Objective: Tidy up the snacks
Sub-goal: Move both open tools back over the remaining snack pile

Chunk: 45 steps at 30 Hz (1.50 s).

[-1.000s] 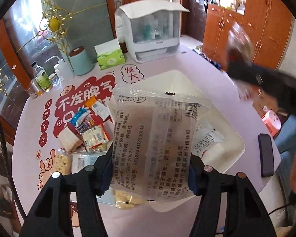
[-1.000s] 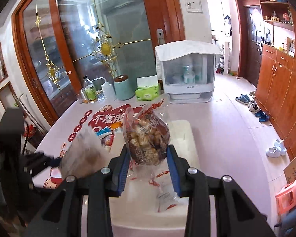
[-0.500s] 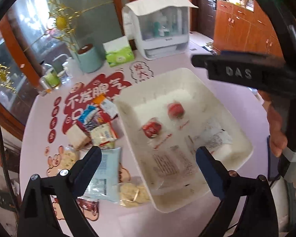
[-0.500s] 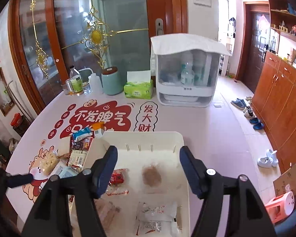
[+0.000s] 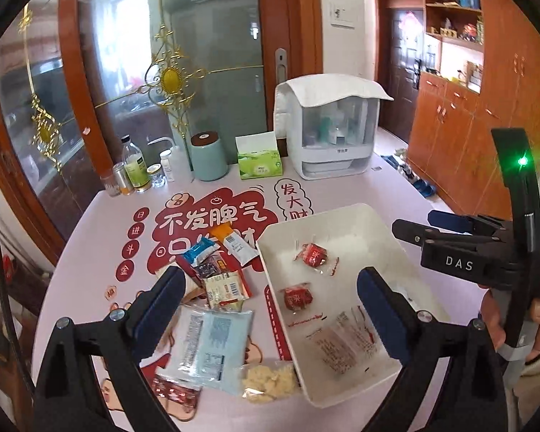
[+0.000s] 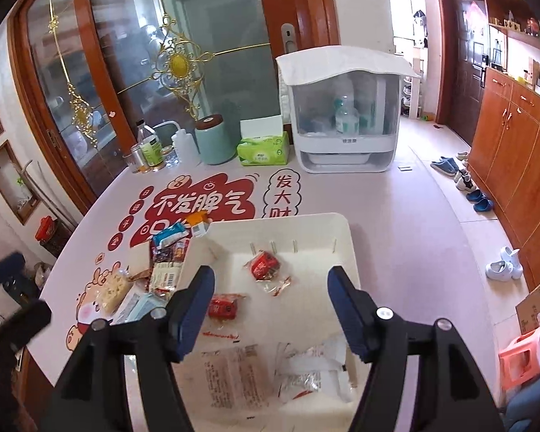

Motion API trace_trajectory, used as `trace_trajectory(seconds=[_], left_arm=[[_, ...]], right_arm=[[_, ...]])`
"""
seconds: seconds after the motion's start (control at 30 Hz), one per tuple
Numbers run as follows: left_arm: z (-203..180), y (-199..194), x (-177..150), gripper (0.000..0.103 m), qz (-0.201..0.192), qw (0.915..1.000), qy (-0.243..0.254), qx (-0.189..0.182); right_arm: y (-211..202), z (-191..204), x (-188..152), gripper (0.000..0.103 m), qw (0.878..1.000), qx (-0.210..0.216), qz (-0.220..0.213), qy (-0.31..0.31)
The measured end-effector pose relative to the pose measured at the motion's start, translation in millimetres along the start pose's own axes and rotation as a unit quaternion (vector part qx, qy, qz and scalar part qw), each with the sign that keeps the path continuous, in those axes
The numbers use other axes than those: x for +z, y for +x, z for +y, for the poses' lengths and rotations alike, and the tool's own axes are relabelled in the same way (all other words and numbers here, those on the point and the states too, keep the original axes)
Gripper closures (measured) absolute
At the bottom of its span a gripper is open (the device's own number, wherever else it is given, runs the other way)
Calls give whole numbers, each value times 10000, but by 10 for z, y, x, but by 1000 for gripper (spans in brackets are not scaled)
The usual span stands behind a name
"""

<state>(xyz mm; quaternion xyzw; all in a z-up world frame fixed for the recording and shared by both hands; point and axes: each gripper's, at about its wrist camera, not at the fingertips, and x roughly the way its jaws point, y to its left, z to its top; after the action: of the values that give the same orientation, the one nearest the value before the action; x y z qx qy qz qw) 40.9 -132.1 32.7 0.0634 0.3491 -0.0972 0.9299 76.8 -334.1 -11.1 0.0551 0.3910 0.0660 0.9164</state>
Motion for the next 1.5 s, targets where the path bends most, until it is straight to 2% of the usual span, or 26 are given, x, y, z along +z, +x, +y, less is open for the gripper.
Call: trace_trajectory(seconds=[0.17,0.27,0.43,0.57,0.8,1.03,1.27,1.43,1.5], left_arm=[[227,-43,112,7,633,9979,-42,-100],[410,-146,184,7,584,9983,-64,66],[747,-386,314,7,421,9982,169,402],[1023,-472,391,7,441,9970,313,553],[1412,-407,372,7,654,9931,869,448],[1802,-25,251,7,1040,9859,1304,95],[2197,413,204,7,1173,9811,1529,-160],[2397,955,15,7,1560,9742,1563,-468],[2447,1198,-108,7,1729,9714,1527,-560]], right_arm=[[-118,140,-52,37,9999,45,-12,-104],[-173,244,-82,37,9998,126,-3,-176],[-267,500,-85,37,9988,223,-9,-437],[-358,763,-72,37,9971,353,-11,-672],[-389,1331,-146,37,9937,503,84,-993],[-113,1838,-314,37,9946,429,567,-755],[71,2128,-295,37,9971,116,661,-353],[400,2249,-322,31,9950,-118,984,131],[559,2305,-352,20,9932,-233,1114,230]])
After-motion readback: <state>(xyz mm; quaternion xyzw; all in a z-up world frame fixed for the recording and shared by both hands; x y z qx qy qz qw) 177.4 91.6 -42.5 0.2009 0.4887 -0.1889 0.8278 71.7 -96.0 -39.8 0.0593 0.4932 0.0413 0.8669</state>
